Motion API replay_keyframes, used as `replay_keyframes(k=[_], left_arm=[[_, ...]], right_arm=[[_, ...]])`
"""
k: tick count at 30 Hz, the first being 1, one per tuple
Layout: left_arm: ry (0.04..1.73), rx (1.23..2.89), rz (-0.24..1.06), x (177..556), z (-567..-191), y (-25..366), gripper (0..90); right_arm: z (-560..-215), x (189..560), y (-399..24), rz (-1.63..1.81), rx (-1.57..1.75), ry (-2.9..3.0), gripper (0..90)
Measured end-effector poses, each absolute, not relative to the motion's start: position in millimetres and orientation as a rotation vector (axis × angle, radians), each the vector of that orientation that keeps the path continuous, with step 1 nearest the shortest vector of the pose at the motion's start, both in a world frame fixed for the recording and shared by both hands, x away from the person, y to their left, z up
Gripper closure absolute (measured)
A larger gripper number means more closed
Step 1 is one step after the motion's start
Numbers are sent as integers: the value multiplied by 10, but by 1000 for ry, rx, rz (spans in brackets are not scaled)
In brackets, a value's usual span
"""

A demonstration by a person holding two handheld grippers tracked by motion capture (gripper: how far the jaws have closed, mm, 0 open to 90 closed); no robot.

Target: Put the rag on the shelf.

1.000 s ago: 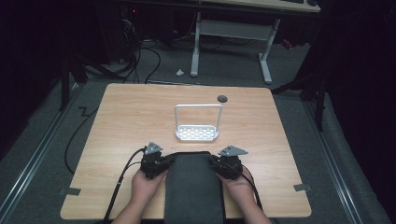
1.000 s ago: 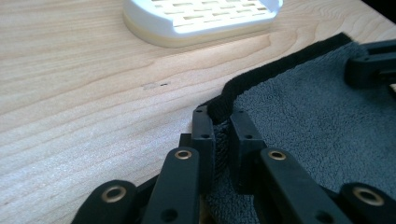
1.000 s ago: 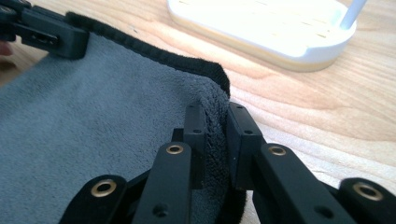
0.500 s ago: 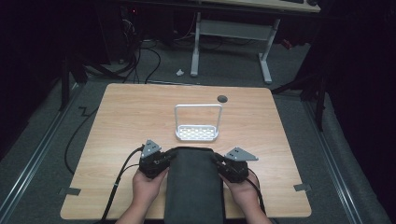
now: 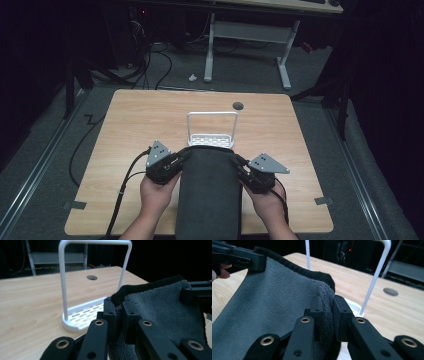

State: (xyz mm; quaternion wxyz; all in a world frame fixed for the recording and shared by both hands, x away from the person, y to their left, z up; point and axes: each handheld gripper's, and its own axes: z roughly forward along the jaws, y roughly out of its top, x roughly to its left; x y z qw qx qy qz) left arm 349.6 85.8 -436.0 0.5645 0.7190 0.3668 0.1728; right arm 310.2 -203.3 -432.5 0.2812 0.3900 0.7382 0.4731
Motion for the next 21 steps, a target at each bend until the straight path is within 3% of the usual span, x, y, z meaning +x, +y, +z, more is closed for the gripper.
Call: replay_keyframes(k=[21], left_arm=[[780, 1582, 528, 3631, -3613, 940, 837]], right_arm=[[-3628, 3199, -1955, 1329, 939, 1841, 805]])
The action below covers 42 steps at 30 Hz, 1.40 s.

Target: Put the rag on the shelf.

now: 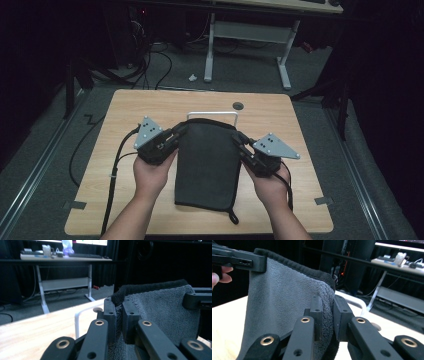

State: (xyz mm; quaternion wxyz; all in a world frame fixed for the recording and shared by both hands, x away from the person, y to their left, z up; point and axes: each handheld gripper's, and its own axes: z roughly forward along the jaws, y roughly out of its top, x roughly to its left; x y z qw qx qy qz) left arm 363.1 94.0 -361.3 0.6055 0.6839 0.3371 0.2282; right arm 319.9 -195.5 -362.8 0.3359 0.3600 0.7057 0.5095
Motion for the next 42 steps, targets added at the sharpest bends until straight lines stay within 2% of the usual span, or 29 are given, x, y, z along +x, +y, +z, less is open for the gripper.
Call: replay_keyframes(k=[13, 29, 42], left_arm=[[730, 1519, 587, 3752, -3227, 945, 839], [700, 1525, 619, 3982, -3012, 870, 840], [712, 1515, 655, 4471, -2867, 815, 838]], right_arm=[[-3233, 3340, -1938, 1371, 907, 1743, 804], [-3003, 3539, -1987, 1362, 911, 1710, 805], [-2861, 4084, -2047, 1410, 970, 1685, 805]])
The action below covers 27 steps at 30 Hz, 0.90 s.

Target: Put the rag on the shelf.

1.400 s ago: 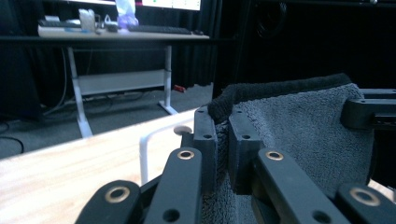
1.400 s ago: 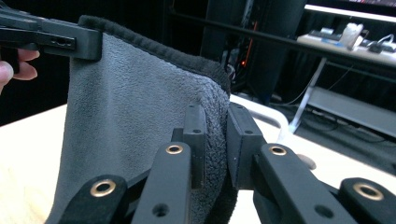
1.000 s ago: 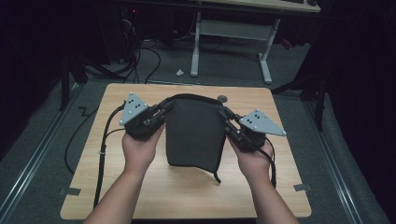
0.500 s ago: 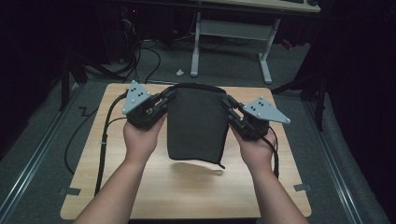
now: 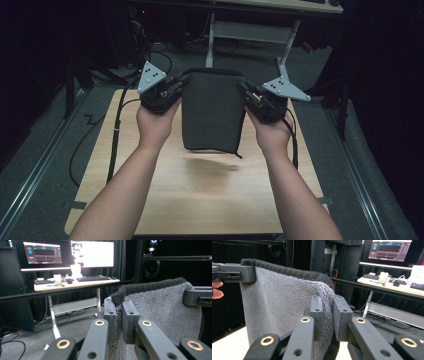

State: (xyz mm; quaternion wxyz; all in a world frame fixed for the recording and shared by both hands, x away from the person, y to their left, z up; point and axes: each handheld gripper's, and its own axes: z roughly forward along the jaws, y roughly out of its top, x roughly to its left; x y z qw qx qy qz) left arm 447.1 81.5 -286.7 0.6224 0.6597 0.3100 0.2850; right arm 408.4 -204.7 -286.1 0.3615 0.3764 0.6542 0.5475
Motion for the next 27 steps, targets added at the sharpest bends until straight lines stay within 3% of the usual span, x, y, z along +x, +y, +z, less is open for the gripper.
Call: replay_keyframes(k=[11, 27], left_arm=[[760, 1532, 649, 4948, -3003, 751, 838], [807, 1691, 645, 5326, -3395, 688, 836]], right_arm=[[-2969, 4597, -2089, 1388, 1001, 1703, 804], [-3262, 4971, -2103, 1250, 1004, 1803, 805]])
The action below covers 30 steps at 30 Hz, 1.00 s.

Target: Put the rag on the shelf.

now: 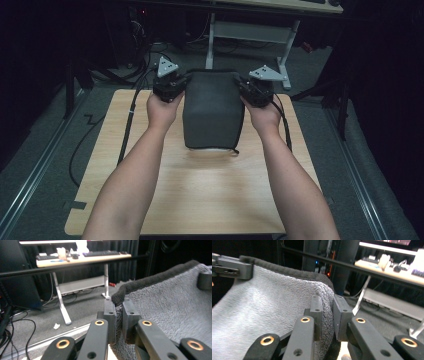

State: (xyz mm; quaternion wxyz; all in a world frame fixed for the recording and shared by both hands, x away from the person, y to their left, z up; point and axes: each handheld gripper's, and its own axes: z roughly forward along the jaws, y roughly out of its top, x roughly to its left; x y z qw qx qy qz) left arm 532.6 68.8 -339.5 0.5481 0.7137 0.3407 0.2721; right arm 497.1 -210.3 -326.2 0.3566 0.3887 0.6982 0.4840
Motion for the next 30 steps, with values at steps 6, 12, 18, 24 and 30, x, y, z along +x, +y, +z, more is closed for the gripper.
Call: replay_keyframes(k=[6, 12, 18, 24, 30], left_arm=[[848, 1707, 574, 5370, -3636, 737, 836], [889, 1738, 497, 5385, -3881, 762, 833], [911, 1754, 445, 5376, -4047, 764, 831], [929, 1774, 402, 5384, -4191, 793, 825], [933, 1779, 384, 5374, -4239, 790, 825]], right_arm=[[-3421, 5047, -2105, 1231, 1053, 1873, 805], [-3593, 5078, -2099, 1210, 1085, 1926, 805], [-3771, 5105, -2150, 1204, 1130, 1970, 805], [-3838, 5114, -2181, 1230, 1162, 1990, 804], [-3877, 5116, -2239, 1259, 1182, 2001, 802]])
